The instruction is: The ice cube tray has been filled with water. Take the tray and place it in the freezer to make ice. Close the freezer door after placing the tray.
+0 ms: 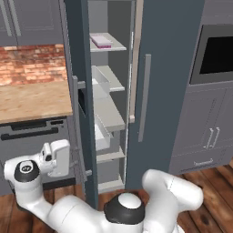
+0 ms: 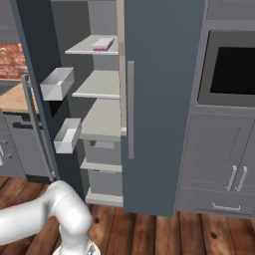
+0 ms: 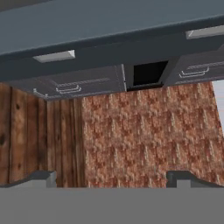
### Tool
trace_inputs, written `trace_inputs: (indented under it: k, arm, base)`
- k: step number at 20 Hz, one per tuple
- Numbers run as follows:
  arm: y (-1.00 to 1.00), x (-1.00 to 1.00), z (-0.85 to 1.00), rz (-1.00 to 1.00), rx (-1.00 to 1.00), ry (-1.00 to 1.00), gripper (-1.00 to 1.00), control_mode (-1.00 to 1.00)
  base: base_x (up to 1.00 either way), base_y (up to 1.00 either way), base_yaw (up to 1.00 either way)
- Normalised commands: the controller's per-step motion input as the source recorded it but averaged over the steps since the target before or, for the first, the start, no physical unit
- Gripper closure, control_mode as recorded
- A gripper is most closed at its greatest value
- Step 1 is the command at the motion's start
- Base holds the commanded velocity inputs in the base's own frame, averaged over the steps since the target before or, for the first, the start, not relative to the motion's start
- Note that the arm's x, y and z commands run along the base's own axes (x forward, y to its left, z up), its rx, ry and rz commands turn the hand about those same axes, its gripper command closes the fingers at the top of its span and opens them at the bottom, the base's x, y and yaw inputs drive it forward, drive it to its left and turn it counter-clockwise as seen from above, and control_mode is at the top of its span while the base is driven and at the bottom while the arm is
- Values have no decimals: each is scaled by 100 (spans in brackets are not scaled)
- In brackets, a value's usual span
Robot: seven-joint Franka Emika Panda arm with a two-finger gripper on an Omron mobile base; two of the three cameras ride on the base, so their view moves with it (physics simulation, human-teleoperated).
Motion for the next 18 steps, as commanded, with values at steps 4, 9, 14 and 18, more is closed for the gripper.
trace_inputs:
  k: [4,9,14,18]
  arm:
    - [6,0,-1,0,-1,0,-100,-100]
    - [2,0,-2,0,0,5,-100,-100]
    - [0,1,-4,1,-2,8,-100,-100]
    - [-5,1,0,0,0,0,-100,-100]
  base:
    - [0,0,0]
    - [0,0,0]
    - [0,0,0]
    - [0,0,0]
